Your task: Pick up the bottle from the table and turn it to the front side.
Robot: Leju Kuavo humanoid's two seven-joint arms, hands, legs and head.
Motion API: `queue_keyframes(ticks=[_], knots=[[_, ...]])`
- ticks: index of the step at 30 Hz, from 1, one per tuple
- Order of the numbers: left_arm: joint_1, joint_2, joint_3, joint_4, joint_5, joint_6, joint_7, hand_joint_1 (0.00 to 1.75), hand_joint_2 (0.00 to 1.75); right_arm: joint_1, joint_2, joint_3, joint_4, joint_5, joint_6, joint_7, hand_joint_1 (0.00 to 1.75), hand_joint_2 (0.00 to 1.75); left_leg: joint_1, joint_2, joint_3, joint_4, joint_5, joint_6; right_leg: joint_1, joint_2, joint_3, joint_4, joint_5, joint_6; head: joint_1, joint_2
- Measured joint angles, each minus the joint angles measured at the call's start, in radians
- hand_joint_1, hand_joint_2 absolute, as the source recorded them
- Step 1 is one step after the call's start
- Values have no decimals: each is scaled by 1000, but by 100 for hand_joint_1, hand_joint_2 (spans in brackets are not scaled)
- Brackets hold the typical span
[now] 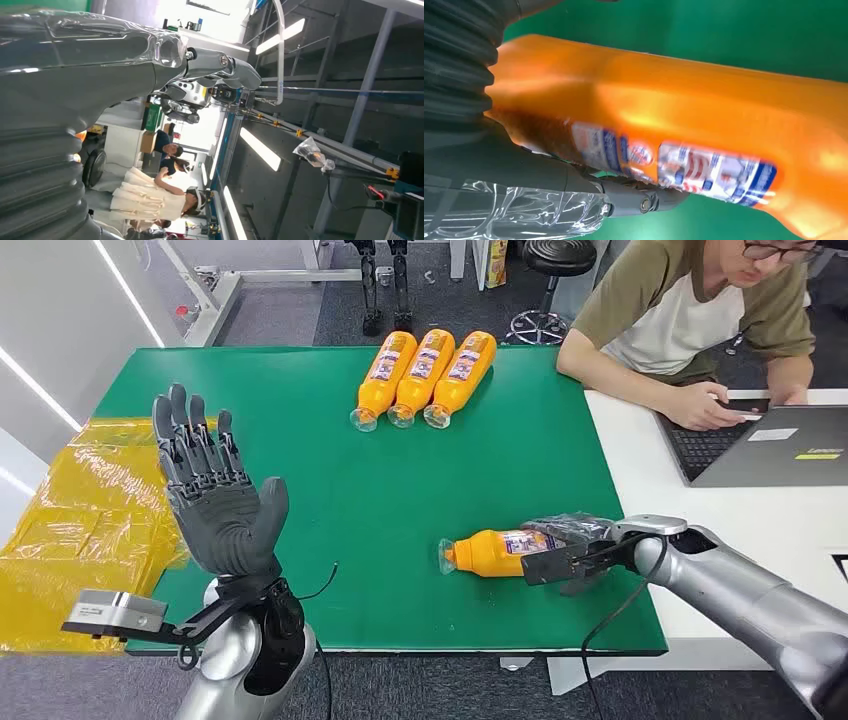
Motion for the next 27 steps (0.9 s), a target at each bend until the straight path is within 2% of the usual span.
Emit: queue_keyframes(ticks=[2,6,11,17,23,27], knots=[[2,0,0,0,0,-1,1,0,175,2,-4,0,-2,3,1,3,0,175,0,0,0,0,0,0,0,0,0,0,0,0,0,0],[6,0,0,-1,-3,-4,3,0,175,9,-18,0,-9,18,2,10,175,175,0,0,0,0,0,0,0,0,0,0,0,0,0,0],[8,0,0,-4,-8,-5,4,0,175,24,-38,-9,-26,22,-3,9,175,175,0,0,0,0,0,0,0,0,0,0,0,0,0,0],[24,1,0,-16,-19,-8,7,0,175,70,-51,-46,-56,75,-100,11,175,175,0,0,0,0,0,0,0,0,0,0,0,0,0,0],[49,8,0,-29,-51,-4,7,0,175,167,-26,-163,-86,209,-332,22,175,175,1,0,-1,-1,0,0,1,-1,0,0,0,0,0,0],[59,10,0,-30,-100,4,38,0,175,265,75,-318,-92,242,-581,-1,175,175,2,0,-1,-1,0,0,2,0,0,0,0,0,0,0]])
